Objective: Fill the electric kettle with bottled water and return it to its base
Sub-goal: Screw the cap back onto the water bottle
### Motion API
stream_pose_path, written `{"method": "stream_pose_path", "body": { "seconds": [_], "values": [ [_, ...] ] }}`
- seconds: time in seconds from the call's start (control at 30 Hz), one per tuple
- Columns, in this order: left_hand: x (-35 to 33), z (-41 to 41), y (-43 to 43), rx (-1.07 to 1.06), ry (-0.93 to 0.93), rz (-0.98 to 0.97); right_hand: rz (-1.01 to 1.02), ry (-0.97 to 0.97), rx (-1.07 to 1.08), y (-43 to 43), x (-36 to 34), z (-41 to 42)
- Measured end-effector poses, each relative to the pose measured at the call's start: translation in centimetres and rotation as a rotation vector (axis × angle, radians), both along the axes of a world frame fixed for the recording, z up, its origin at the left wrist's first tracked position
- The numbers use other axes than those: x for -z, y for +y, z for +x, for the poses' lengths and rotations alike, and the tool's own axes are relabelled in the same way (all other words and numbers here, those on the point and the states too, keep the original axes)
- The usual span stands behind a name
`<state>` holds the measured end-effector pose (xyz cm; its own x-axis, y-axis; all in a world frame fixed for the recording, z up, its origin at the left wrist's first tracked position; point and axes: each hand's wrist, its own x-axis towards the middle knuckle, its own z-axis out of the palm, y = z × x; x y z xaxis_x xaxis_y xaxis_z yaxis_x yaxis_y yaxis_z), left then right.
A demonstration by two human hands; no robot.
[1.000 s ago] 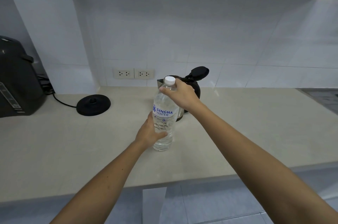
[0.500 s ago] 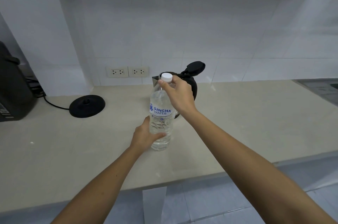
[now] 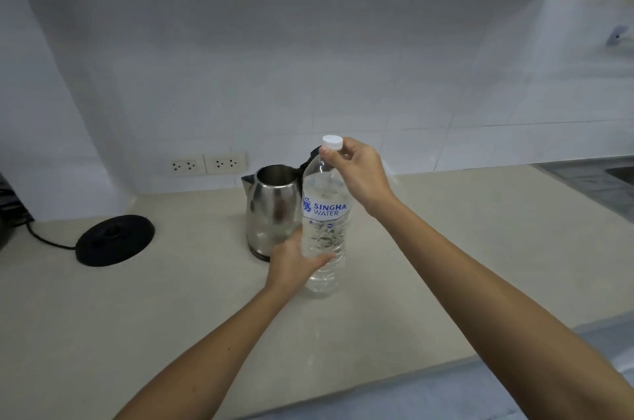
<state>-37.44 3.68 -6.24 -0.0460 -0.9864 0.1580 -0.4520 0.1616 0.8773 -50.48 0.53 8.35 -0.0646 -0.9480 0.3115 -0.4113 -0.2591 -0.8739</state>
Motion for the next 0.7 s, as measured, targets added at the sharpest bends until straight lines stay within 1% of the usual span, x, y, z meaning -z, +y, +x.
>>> {"method": "stream_pose_path", "body": {
  "seconds": [0.17,0.4,0.57,0.7],
  "values": [
    [-0.5,-6.6,-4.2,0.003,0.038,-0.014,-0.028,0.000,-0.049,-3.5,-1.7,-6.3],
    [-0.6,-15.5,-10.6,-0.056,0.083,0.050,-0.008,-0.033,-0.138,-9.7,-1.6,-14.5],
    [0.6,-19.1,-13.9,-0.097,0.095,0.093,0.023,-0.064,-0.176,-13.4,-0.1,-18.2],
    [1.1,-20.2,-15.7,-0.086,0.079,0.126,0.043,-0.063,-0.206,-15.6,0.7,-19.9]
  ]
}}
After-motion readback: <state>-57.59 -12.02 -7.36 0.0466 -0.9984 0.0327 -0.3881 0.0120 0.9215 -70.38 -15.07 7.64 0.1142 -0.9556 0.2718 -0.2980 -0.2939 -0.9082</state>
